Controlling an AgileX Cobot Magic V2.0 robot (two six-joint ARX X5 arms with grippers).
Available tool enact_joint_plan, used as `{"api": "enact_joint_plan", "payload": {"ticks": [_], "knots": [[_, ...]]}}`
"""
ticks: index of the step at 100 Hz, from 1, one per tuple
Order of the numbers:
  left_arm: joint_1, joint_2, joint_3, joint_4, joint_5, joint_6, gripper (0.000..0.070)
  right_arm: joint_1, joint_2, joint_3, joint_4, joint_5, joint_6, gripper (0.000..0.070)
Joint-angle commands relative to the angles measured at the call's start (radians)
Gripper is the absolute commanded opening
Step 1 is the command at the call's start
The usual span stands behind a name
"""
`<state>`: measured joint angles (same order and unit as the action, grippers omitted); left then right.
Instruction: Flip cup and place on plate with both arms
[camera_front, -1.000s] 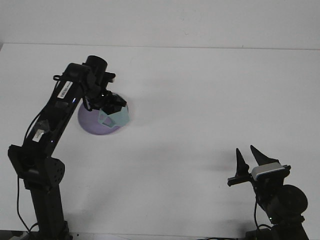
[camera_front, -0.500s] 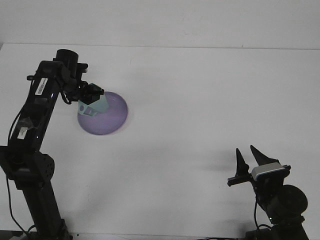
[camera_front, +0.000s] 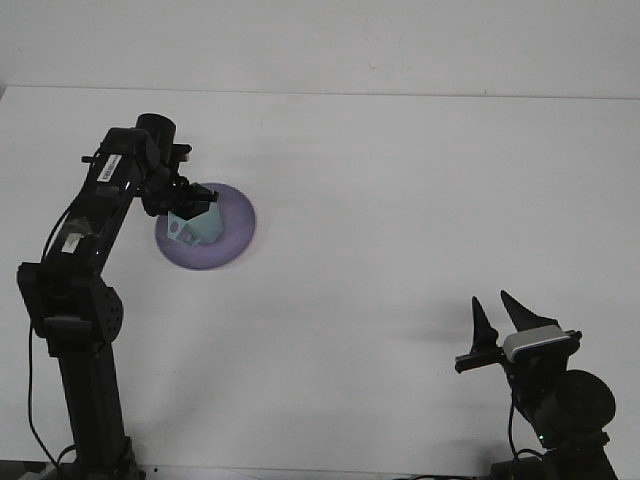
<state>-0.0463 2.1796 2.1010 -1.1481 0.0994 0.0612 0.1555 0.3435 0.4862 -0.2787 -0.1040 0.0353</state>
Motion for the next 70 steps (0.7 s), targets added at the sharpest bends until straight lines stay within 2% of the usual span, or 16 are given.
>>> {"api": "enact_joint_plan", "payload": {"ticks": [1,22,27,35,40,70], "knots": [[-0.001,0.018,0.024,-0.003,-0.007,0.005,0.0013,0.002,0.005,0.003,0.005,0.0,0.014,0.0296],[0.0,0.021,0.024,0.002,-0.006,0.006,0.0032,0.002,0.005,0.003,0.005,0.0,0.015,0.0297],[-0.001,0.021,0.024,0.008,-0.006,0.006,0.0122,0.002,0.005,0.003,0.005,0.0,0.015,0.0296],[-0.001,0.021,0.024,0.023,-0.006,0.006,0.0329,0.002,0.005,0.003,0.005,0.0,0.014,0.0296],[-0.001,0.021,0.024,0.025,-0.006,0.005,0.0387,0.002,0.005,0.003,0.005,0.0,0.014,0.0296],[0.004,0.018,0.124,-0.048,-0.002,-0.004,0.0389,0.002,0.005,0.003,0.005,0.0,0.014,0.0296]]}}
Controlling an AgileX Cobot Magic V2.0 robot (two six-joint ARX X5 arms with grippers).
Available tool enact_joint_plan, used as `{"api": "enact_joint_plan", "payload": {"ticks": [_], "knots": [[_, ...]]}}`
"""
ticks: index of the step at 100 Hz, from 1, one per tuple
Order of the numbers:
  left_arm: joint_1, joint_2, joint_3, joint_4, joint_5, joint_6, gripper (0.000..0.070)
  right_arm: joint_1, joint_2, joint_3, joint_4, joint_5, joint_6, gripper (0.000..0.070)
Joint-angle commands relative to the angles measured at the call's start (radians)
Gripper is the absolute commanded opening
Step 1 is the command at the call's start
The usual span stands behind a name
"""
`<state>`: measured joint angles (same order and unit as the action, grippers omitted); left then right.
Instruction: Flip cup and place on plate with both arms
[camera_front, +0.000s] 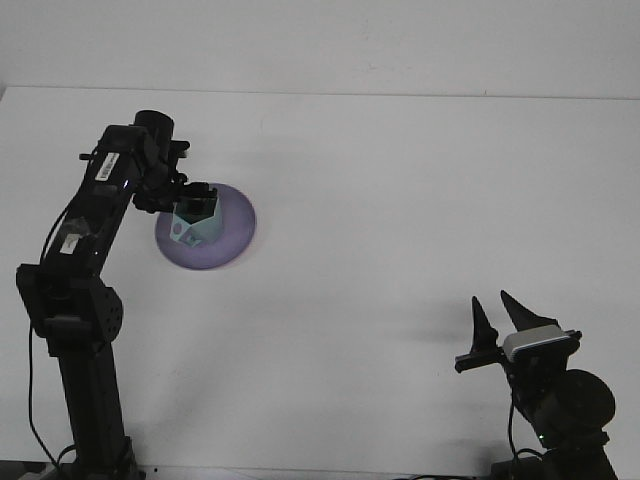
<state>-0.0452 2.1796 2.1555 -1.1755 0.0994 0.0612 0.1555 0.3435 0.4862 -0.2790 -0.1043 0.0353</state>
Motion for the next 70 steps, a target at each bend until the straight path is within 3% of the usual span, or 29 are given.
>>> {"api": "enact_joint_plan", "payload": {"ticks": [1,44,57,67,70], "knots": [[0.004,0.017,0.078,-0.027,-0.002,-0.006,0.0388,0.002,0.005,0.003,0.006,0.0,0.014,0.0296],[0.035,-0.259,0.163,-0.082,0.005,-0.028,0.0361,0.002,0.005,0.003,0.006,0.0,0.014,0.0296],[0.039,-0.384,0.162,-0.084,0.005,-0.026,0.019,0.002,0.005,0.003,-0.001,0.001,0.013,0.0296],[0.039,-0.476,0.158,-0.088,0.005,-0.008,0.0,0.002,0.005,0.003,-0.005,0.001,0.013,0.0296],[0.039,-0.503,0.156,-0.089,0.005,-0.002,0.0015,0.002,0.005,0.003,-0.006,0.001,0.013,0.0296]]}}
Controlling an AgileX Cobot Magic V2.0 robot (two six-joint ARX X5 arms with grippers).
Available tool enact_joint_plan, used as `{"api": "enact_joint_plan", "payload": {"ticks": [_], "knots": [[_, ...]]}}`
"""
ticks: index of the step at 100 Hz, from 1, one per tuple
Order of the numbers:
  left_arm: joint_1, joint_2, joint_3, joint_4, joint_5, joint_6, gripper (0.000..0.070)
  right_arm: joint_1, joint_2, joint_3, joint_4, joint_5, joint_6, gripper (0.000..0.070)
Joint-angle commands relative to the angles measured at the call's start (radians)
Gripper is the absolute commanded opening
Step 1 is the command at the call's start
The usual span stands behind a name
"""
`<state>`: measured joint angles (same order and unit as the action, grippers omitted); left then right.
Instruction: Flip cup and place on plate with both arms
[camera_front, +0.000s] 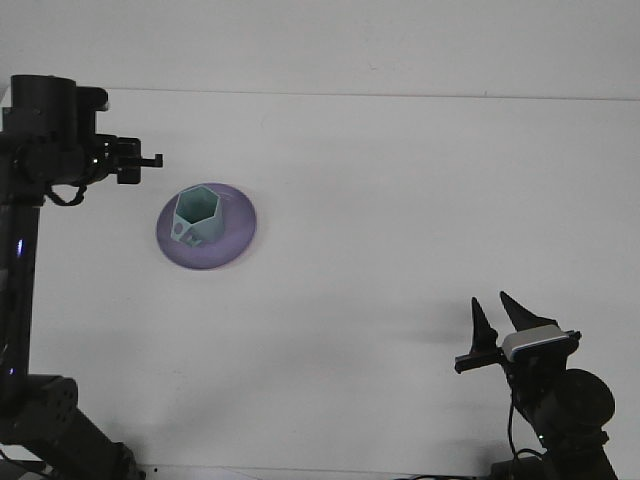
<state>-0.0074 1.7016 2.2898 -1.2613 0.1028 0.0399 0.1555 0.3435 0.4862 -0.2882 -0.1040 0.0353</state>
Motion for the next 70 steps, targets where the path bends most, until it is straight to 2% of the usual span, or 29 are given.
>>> {"api": "enact_joint_plan", "payload": {"ticks": [1,16,31,37,43,47,53,70], "knots": [[0.001,-0.034,0.019,-0.003,0.002,0.021,0.0013,0.002,0.005,0.003,0.003,0.0,0.013,0.0296],[0.001,-0.179,-0.066,-0.003,0.002,0.033,0.0012,0.002,0.005,0.003,0.003,0.001,0.009,0.0296],[0.001,-0.375,-0.354,0.07,0.002,0.061,0.0013,0.002,0.005,0.003,0.005,0.001,0.008,0.0296],[0.001,-0.483,-0.53,0.189,0.002,0.065,0.0013,0.002,0.005,0.003,0.006,0.002,0.0,0.028],[0.001,-0.601,-0.719,0.33,0.002,0.064,0.0013,0.002,0.005,0.003,0.011,0.003,-0.006,0.0231],[0.001,-0.68,-0.842,0.427,0.002,0.064,0.0013,0.002,0.005,0.003,0.011,0.005,-0.01,0.0154],[0.0,-0.796,-1.022,0.574,0.003,0.057,0.0012,0.002,0.005,0.003,0.013,0.012,-0.016,0.0],[0.0,-1.094,-1.481,0.937,0.013,0.056,0.0012,0.002,0.005,0.003,0.03,0.042,-0.037,0.0]]}}
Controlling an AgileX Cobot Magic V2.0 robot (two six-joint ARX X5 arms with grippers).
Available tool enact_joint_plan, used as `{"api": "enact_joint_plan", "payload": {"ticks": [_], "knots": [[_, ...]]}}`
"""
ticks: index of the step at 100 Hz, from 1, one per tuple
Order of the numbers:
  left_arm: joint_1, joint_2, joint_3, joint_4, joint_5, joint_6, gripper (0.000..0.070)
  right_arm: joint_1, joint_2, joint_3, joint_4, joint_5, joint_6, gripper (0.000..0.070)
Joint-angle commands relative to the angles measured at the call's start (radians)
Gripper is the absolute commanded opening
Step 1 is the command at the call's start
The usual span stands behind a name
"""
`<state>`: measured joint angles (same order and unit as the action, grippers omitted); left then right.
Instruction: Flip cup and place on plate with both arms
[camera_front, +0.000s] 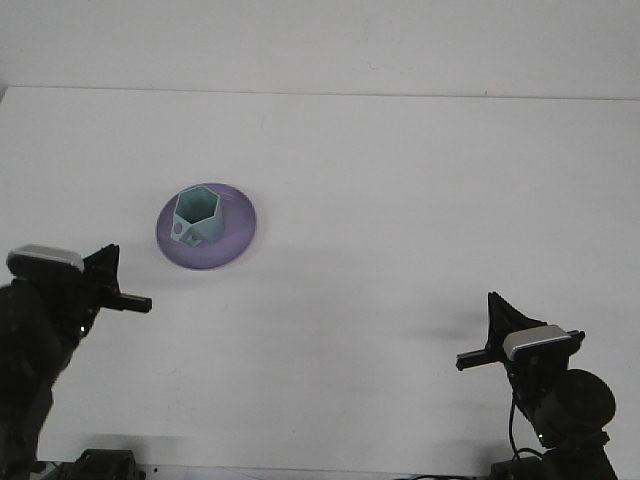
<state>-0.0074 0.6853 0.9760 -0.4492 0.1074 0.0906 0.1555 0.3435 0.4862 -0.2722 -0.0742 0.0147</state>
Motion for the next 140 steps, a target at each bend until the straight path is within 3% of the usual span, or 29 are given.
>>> {"api": "enact_joint_plan", "payload": {"ticks": [1,17,33,118,140], "knots": [[0.0,-0.095,-0.191,0.143,0.009,0.005,0.0012,0.002,0.005,0.003,0.014,0.015,-0.016,0.0],[0.0,-0.309,-0.47,0.337,0.008,-0.015,0.0012,0.002,0.005,0.003,0.018,0.027,-0.033,0.0],[0.0,-0.391,-0.516,0.429,-0.004,-0.036,0.0012,0.002,0.004,0.003,0.013,0.026,-0.031,0.0],[0.003,-0.41,-0.517,0.414,-0.004,-0.04,0.0013,0.002,0.004,0.003,0.019,0.023,-0.037,0.0],[0.007,-0.515,-0.71,0.498,-0.086,-0.075,0.0013,0.002,0.004,0.003,0.019,0.023,-0.037,0.0]]}}
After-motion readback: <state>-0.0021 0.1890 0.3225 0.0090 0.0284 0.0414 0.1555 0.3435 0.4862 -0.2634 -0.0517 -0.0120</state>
